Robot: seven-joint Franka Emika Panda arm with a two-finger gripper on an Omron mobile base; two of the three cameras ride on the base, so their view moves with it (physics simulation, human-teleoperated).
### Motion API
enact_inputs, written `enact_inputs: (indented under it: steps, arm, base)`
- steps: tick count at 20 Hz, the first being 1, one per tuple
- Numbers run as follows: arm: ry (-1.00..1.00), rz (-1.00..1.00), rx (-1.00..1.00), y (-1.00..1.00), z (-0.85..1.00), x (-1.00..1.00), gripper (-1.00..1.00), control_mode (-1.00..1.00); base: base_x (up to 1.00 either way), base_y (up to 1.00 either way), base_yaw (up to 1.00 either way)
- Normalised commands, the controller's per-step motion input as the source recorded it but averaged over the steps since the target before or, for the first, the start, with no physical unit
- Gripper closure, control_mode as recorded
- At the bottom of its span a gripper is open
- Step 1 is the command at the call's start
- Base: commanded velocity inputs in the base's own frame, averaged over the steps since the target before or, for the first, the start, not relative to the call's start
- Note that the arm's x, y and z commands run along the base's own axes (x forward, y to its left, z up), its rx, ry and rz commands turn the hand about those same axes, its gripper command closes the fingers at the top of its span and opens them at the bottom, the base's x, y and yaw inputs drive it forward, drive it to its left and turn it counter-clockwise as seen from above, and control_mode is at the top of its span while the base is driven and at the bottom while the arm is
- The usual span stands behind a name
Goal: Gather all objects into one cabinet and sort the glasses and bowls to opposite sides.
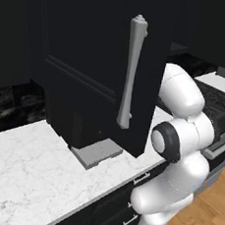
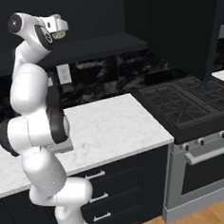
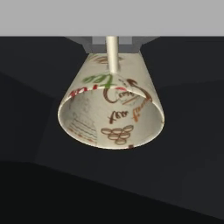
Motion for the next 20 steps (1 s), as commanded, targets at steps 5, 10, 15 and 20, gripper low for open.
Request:
enact_inputs:
  steps: [5,10,15,20]
  arm:
    - [0.06,0.0,0.01,-0.36,0.28,-0.62,1.0,-1.0]
    - [0.02,0.0,0.0,-0.04,0.03,-0.34,1.0,-1.0]
    - [-0.11,0.0,-0.01,-0.08,0.0,-0.66,1.0,-1.0]
    - [-0.15,0.01,-0.02,-0.22,-0.17,-0.48,1.0,-1.0]
  base:
    - [0.0,0.0,0.0]
    - [0.0,0.0,0.0]
    - [0.0,0.0,0.0]
    - [0.0,0.0,0.0]
